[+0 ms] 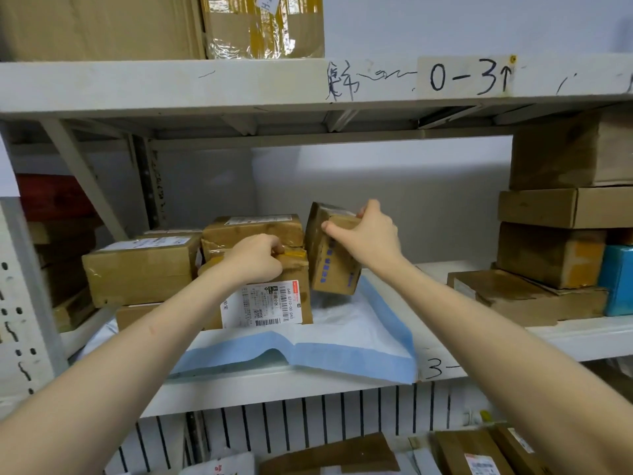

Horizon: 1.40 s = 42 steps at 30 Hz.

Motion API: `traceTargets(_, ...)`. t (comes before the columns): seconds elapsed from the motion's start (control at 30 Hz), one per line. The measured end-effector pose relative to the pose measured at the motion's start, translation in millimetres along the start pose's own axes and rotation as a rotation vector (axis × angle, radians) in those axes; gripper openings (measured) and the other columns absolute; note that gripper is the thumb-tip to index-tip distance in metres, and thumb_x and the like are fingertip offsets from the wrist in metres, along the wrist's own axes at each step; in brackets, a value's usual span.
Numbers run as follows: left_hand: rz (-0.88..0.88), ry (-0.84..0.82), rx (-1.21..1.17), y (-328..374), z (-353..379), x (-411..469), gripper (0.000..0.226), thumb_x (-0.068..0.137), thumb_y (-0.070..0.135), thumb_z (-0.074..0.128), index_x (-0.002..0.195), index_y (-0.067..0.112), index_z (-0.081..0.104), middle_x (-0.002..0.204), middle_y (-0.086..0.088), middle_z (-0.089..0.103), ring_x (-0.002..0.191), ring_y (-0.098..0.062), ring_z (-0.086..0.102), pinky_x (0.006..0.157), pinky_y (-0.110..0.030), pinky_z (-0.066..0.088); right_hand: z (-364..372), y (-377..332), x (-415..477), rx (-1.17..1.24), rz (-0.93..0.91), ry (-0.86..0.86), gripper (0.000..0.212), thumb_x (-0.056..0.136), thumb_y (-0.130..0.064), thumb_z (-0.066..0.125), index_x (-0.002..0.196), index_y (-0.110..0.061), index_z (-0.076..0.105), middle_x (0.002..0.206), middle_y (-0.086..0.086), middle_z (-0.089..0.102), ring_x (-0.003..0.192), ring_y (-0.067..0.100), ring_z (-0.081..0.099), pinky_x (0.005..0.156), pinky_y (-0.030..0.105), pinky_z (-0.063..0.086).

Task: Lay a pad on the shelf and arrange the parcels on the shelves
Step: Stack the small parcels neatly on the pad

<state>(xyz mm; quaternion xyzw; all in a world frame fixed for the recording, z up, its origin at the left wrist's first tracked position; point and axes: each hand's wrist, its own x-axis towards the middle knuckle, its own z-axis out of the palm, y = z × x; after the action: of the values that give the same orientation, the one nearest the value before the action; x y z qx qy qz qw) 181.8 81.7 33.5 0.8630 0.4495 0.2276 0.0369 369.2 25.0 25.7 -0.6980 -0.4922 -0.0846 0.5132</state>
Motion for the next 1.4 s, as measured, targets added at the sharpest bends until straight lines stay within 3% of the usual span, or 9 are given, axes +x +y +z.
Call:
traceTargets(0.1, -0.007, 0.021, -0.008, -2, 0, -1, 0.039, 0.086, 0.007, 0.053, 0.123, 0.018, 0.057, 0.120, -0.002, 0.059, 0.107, -0.020, 0.054, 0.087, -0.031, 0.049, 9, 2, -2, -0.036, 0.002, 0.008, 0.067, 0.074, -0.067, 0.061, 0.113, -0.016, 0.041, 0.107, 0.005, 0.056, 0.095, 0.027, 0.055, 0.071, 0.033, 0.045)
traceTargets(0.2, -0.014, 0.025, -0.031, -1, 0, -2, 0.037, 0.085, 0.004, 0.053, 0.120, 0.017, 0.058, 0.118, -0.003, 0.059, 0.106, -0.021, 0.055, 0.089, -0.034, 0.050, 11, 8, -1, -0.052, 0.040, -0.036, 0.065, 0.075, -0.068, 0.057, 0.112, -0.017, 0.038, 0.106, 0.008, 0.056, 0.093, 0.029, 0.057, 0.073, 0.040, 0.052)
traceTargets(0.33, -0.017, 0.033, -0.048, 0, 0, -2, 0.035, 0.085, 0.004, 0.054, 0.117, 0.017, 0.059, 0.115, -0.002, 0.059, 0.102, -0.019, 0.054, 0.082, -0.029, 0.049, 9, 24, -5, -0.043, 0.115, -0.082, 0.064, 0.074, -0.066, 0.060, 0.108, -0.015, 0.040, 0.104, 0.008, 0.059, 0.097, 0.030, 0.057, 0.073, 0.039, 0.052)
traceTargets(0.53, -0.047, 0.056, -0.033, 1, 2, 0, 0.037, 0.081, 0.005, 0.053, 0.115, 0.019, 0.060, 0.116, -0.001, 0.059, 0.105, -0.022, 0.054, 0.091, -0.041, 0.050, 25, 7, -11, -0.290, -0.108, -0.131, 0.069, 0.073, -0.071, 0.061, 0.112, -0.018, 0.042, 0.106, 0.009, 0.057, 0.094, 0.032, 0.059, 0.072, 0.037, 0.049)
traceTargets(0.67, -0.054, 0.062, -0.009, 3, 4, 1, 0.036, 0.082, 0.005, 0.053, 0.115, 0.019, 0.059, 0.116, -0.001, 0.059, 0.106, -0.022, 0.053, 0.091, -0.040, 0.049, 35, 7, -9, -0.369, -0.195, -0.153, 0.064, 0.080, -0.065, 0.059, 0.119, -0.017, 0.042, 0.110, 0.014, 0.056, 0.098, 0.037, 0.059, 0.073, 0.038, 0.046)
traceTargets(0.9, -0.052, 0.073, -0.015, 4, 6, 0, 0.039, 0.082, 0.005, 0.054, 0.119, 0.018, 0.056, 0.118, -0.003, 0.056, 0.106, -0.022, 0.051, 0.094, -0.045, 0.047, 35, 20, -12, -0.289, -0.204, -0.253, 0.057, 0.084, -0.053, 0.063, 0.124, -0.024, 0.036, 0.112, 0.007, 0.055, 0.097, 0.032, 0.060, 0.071, 0.034, 0.044)
traceTargets(1.07, -0.046, 0.076, -0.034, 4, 9, -3, 0.043, 0.081, 0.004, 0.054, 0.122, 0.019, 0.056, 0.124, -0.003, 0.054, 0.113, -0.023, 0.051, 0.098, -0.047, 0.045, 38, 10, -19, -0.168, -0.056, -0.101, 0.058, 0.079, -0.061, 0.057, 0.120, -0.023, 0.040, 0.118, 0.006, 0.049, 0.103, 0.035, 0.058, 0.079, 0.038, 0.043)
traceTargets(1.17, -0.030, 0.062, -0.023, 5, 6, -3, 0.043, 0.080, 0.006, 0.053, 0.121, 0.020, 0.057, 0.123, -0.003, 0.056, 0.114, -0.023, 0.051, 0.100, -0.048, 0.042, 45, -3, -13, -0.204, 0.016, -0.083, 0.079, 0.071, -0.075, 0.058, 0.119, -0.016, 0.037, 0.121, 0.011, 0.053, 0.107, 0.036, 0.058, 0.078, 0.039, 0.043)
traceTargets(1.4, -0.028, 0.078, -0.096, 5, -3, -2, 0.040, 0.084, 0.005, 0.052, 0.122, 0.016, 0.057, 0.126, -0.004, 0.056, 0.114, -0.022, 0.052, 0.092, -0.035, 0.048, -5, 2, 5, -0.016, 0.140, 0.102, 0.065, 0.074, -0.060, 0.061, 0.114, -0.012, 0.040, 0.113, 0.012, 0.061, 0.106, 0.037, 0.058, 0.078, 0.037, 0.038)
